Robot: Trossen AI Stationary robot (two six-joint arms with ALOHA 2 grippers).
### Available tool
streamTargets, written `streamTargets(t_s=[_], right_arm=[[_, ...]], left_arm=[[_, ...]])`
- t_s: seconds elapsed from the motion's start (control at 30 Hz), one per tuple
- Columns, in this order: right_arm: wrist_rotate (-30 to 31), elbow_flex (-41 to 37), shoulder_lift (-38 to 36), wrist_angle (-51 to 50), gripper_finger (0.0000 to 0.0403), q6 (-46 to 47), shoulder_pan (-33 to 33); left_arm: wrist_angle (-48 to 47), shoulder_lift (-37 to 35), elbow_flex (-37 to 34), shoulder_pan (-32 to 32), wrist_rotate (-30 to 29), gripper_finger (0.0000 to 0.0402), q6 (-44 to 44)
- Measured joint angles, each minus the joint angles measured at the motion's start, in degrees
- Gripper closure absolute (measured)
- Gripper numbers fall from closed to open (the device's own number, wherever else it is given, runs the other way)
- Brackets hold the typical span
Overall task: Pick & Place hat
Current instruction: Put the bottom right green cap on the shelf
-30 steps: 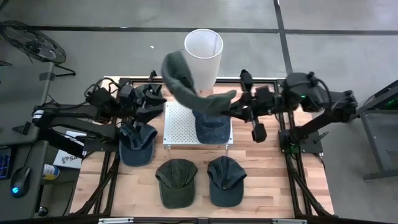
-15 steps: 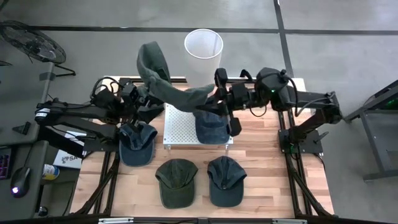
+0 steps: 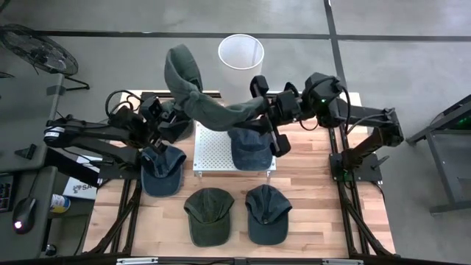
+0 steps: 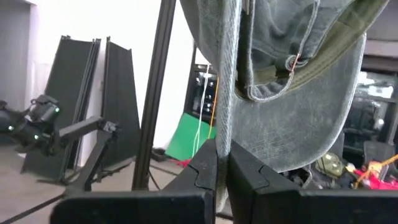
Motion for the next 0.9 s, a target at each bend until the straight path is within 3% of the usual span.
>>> streamTargets(t_s=[0.23, 0.33, 0.5, 0.63, 0.8, 0.9], right_arm=[[-0.4, 0.0, 1.0, 0.1, 0.0395, 2.5, 0.0], [1.5, 0.0, 0.3, -3.4, 0.0395, 3.4, 0.1], [8.6, 0.0, -2.9, -12.2, 0.0395, 5.7, 0.9], [12.7, 0.1, -5.2, -24.5, 0.0395, 11.3, 0.9], [12.0, 0.0, -4.4, -34.4, 0.0395, 19.5, 0.9], [11.1, 0.0, -3.6, -38.4, 0.0395, 22.1, 0.9]], left_arm=[[0.7, 0.9, 0.0, 0.0, 0.8, 0.0201, -2.3], [-0.7, -1.7, 0.0, 0.0, 2.3, 0.0202, 1.1], [-13.8, -10.3, 0.0, 0.0, 1.6, 0.0202, 8.1], [-24.4, -17.1, 0.0, 0.0, -2.6, 0.0202, 12.9], [-30.8, -20.9, 0.6, 0.0, -5.1, 0.0202, 20.0], [-41.7, -20.6, 4.7, 0.0, -5.2, 0.0202, 25.1]])
